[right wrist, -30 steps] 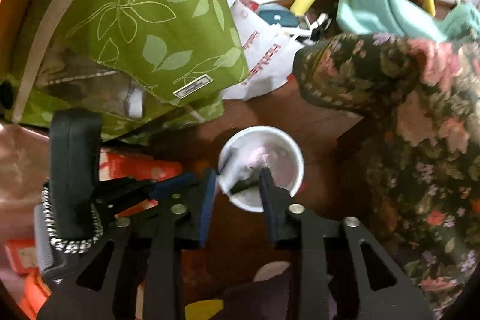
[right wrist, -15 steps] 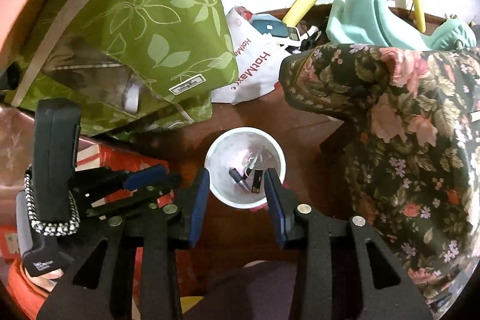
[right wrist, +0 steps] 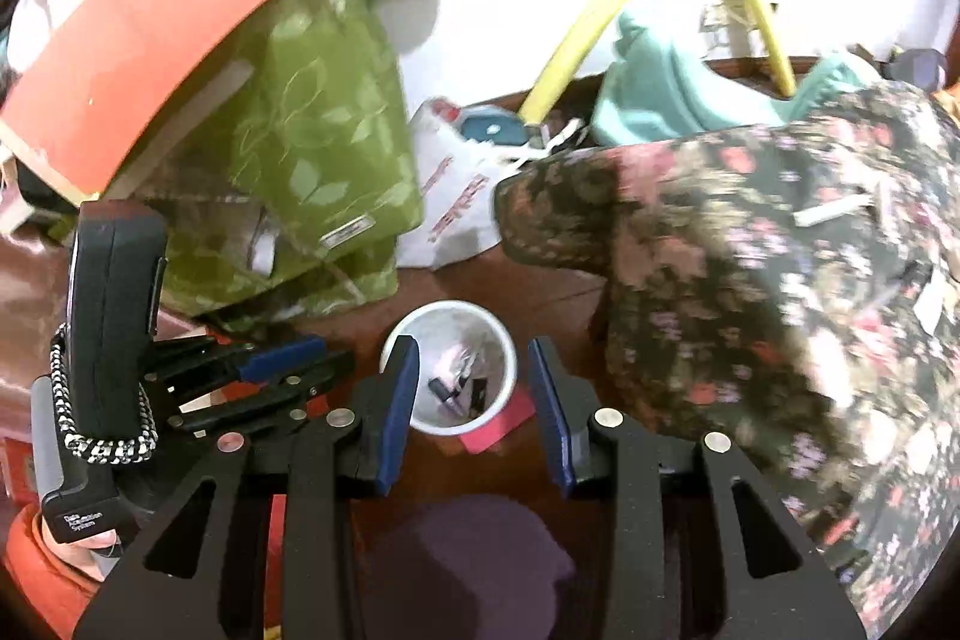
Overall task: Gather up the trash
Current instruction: 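Move both grippers back over the items on the bed, then grasp the white tube with the right gripper while the left grasps the razor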
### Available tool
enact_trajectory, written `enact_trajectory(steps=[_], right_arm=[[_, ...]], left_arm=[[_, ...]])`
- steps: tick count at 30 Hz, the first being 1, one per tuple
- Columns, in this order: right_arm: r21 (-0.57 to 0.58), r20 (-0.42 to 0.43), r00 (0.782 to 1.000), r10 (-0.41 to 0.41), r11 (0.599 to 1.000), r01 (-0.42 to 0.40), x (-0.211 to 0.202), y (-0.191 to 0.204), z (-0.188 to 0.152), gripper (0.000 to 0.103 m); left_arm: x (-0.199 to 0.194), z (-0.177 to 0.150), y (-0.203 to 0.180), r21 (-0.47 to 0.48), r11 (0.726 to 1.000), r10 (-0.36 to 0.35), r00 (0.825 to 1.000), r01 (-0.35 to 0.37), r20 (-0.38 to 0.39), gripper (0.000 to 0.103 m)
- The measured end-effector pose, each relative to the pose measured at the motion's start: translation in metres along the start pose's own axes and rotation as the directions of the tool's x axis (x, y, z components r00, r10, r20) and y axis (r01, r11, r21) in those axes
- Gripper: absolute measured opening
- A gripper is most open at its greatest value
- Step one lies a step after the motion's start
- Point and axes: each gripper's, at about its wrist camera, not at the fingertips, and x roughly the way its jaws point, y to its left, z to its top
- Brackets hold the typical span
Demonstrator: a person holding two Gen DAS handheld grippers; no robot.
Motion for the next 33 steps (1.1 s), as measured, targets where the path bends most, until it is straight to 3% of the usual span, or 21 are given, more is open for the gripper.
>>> enact_trajectory(steps=[11,15,19,25,33], right_arm=[[0.193,0.102,0.991,-0.082,0.979,0.061,-0.060,-0.114,-0.015,0.035],[0.266,0.123,0.985,-0.122,0.960,0.086,-0.080,-0.161,-0.021,0.035],[0.333,0.125,0.978,-0.169,0.936,0.119,-0.094,-0.203,-0.028,0.035],[0.422,0.113,0.972,-0.205,0.896,0.139,-0.106,-0.262,-0.036,0.035],[0.510,0.078,0.975,-0.208,0.848,0.141,-0.089,-0.318,-0.035,0.035]], left_arm=[[-0.014,0.039,-0.115,0.162,0.985,-0.063,0.996,0.053,0.056,0.016],[-0.013,0.055,-0.158,0.222,0.972,-0.090,0.994,0.073,0.069,0.026],[-0.003,0.075,-0.196,0.273,0.958,-0.113,0.992,0.092,0.064,0.028],[0.017,0.103,-0.232,0.318,0.942,-0.127,0.991,0.105,0.047,0.030],[0.050,0.139,-0.266,0.405,0.912,-0.091,0.994,0.058,0.062,0.032]])
